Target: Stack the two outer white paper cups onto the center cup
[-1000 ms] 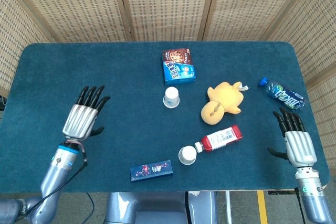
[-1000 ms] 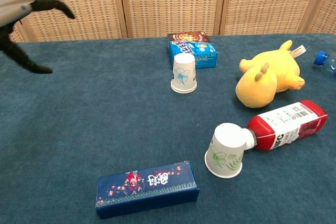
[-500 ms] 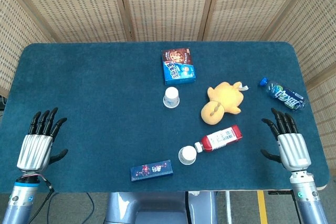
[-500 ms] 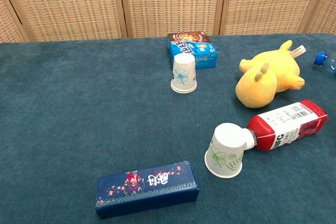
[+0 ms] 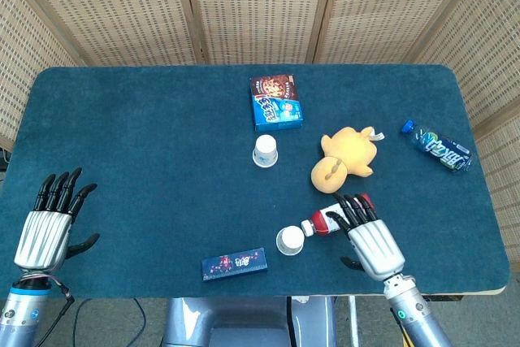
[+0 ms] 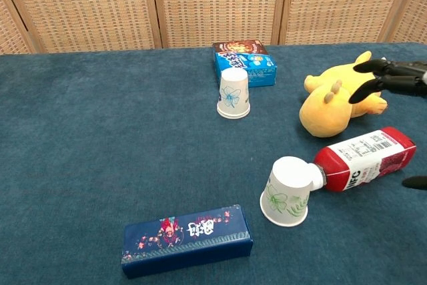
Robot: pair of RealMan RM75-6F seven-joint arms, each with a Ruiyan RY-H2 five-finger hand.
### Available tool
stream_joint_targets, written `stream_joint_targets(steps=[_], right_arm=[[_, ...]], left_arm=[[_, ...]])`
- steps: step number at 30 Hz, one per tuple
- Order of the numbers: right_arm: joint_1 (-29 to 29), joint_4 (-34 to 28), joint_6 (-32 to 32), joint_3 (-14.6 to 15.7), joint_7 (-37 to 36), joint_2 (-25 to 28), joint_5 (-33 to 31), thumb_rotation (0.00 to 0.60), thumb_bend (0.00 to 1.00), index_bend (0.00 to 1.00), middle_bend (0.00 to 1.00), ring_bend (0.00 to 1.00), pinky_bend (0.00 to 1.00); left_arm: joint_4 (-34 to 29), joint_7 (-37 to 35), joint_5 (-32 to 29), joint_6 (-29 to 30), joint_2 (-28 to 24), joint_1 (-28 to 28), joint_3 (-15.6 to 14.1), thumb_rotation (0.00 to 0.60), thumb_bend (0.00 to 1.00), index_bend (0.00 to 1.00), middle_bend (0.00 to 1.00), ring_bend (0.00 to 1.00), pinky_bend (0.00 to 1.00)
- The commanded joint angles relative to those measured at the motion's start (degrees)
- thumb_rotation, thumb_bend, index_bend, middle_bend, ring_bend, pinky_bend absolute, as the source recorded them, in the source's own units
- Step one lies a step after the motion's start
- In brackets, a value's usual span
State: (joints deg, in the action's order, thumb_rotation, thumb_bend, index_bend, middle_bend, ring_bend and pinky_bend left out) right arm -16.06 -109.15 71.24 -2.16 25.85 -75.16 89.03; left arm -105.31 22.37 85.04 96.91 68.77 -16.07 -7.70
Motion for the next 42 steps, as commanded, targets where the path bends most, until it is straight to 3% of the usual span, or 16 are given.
stream_joint_targets(steps=[1, 12, 42], right_arm=[[-2.03, -2.64, -2.53, -1.42, 5.19, -3.48, -4.0, 0.6, 0.09, 0.24, 0.0, 0.0, 0.0], [-5.83, -3.12, -5.53, -3.54, 14.64, -9.08, -14.06, 0.6, 0.1, 0.31, 0.02, 0.0, 0.0], [-12.61, 3.34, -6.47, -4.54, 18.03, -16.72, -25.9, 0.6, 0.11, 0.41, 0.07, 0.0, 0.0]], left_arm=[[-0.04, -0.58, 0.57, -0.52, -0.54, 0.65, 0.63, 0.6, 0.13, 0.18, 0.0, 0.0, 0.0], [-0.74, -1.88, 3.27, -1.84, -1.81, 2.82, 2.33, 0.6, 0.13, 0.18, 0.0, 0.0, 0.0], [-0.75, -3.01, 5.38, -5.92, -2.4, 5.82, 6.24, 0.6, 0.13, 0.19, 0.0, 0.0, 0.0]])
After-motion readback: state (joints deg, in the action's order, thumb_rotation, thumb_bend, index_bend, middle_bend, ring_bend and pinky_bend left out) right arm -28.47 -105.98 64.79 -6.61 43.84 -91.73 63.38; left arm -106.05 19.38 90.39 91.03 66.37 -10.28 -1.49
